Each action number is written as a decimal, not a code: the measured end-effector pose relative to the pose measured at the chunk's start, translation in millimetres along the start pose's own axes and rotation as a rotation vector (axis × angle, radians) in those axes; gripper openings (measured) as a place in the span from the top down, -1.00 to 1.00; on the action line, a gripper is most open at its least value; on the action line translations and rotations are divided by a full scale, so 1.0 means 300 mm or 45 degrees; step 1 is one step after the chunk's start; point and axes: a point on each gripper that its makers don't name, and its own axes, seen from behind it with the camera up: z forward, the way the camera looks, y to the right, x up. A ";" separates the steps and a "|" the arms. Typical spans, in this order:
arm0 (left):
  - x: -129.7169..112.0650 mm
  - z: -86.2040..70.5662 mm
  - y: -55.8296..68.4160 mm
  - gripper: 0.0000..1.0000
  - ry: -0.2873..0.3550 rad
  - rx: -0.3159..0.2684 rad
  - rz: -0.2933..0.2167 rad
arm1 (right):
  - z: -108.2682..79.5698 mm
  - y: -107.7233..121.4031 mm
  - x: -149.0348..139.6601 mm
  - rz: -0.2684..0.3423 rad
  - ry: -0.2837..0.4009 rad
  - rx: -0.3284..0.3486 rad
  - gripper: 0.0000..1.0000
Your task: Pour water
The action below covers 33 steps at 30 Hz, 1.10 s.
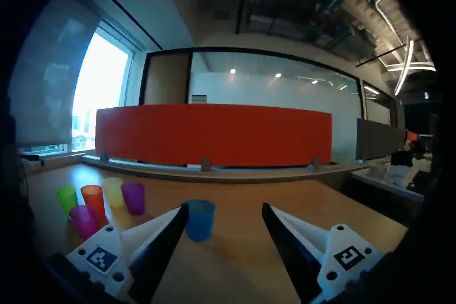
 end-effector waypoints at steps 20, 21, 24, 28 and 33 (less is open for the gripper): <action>0.274 -0.046 0.113 -0.85 -0.221 -0.153 0.050 | -0.004 -0.023 0.297 -0.002 -0.124 0.053 -0.99; 0.280 -0.049 0.119 -0.85 -0.231 -0.163 0.051 | -0.005 -0.028 0.307 -0.003 -0.129 0.061 -0.99; 0.295 -0.057 0.137 -0.84 -0.260 -0.193 0.055 | -0.009 -0.042 0.331 -0.009 -0.148 0.089 -0.99; 0.304 -0.056 0.147 -0.84 -0.287 -0.209 0.069 | -0.013 -0.057 0.360 -0.008 -0.165 0.121 -0.99; 0.286 -0.056 0.165 -0.85 -0.338 -0.230 0.084 | -0.016 -0.065 0.384 0.003 -0.191 0.145 -0.99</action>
